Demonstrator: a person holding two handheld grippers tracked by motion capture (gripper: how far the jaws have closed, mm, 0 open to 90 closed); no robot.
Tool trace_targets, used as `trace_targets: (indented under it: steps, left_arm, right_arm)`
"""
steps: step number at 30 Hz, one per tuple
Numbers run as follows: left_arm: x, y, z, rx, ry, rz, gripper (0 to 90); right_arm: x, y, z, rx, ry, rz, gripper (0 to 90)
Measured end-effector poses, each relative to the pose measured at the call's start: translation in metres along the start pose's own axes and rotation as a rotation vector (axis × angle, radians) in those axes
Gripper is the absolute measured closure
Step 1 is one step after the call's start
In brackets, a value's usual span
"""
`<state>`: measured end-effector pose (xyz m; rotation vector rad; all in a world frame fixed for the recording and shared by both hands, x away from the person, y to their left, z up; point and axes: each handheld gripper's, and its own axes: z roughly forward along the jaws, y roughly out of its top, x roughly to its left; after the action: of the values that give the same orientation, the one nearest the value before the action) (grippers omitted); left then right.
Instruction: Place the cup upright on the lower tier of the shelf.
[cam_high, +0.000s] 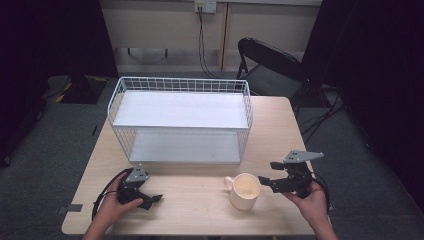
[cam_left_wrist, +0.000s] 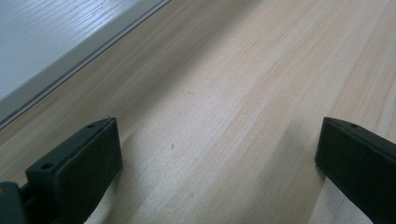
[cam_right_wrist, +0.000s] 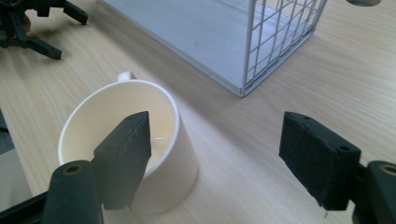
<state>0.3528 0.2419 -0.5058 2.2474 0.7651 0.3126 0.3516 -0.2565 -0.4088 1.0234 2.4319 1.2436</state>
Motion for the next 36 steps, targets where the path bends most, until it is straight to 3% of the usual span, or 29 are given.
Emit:
trace_targets:
  steps: [7,13,22,31,36]
  left_arm:
    - [0.000,0.000,0.000,0.000,-0.001,-0.002,0.0]
    - [0.000,0.000,0.000,-0.001,-0.001,-0.001,0.0]
    - [0.000,0.000,0.000,0.000,0.000,-0.001,0.0]
    - [0.000,0.000,0.000,0.000,0.000,0.000,0.0]
    - [0.000,0.000,0.000,0.000,0.000,-0.001,0.0]
  right_arm:
    - [0.003,-0.001,0.006,-0.004,0.021,0.013,26.4]
    - [0.009,-0.003,0.014,-0.018,0.048,0.016,34.4]
    - [0.013,-0.007,0.026,-0.013,0.032,0.012,41.6]
    - [0.015,-0.010,0.035,0.001,0.041,0.011,57.6]
    - [0.015,-0.011,0.038,0.011,0.039,0.003,61.5]
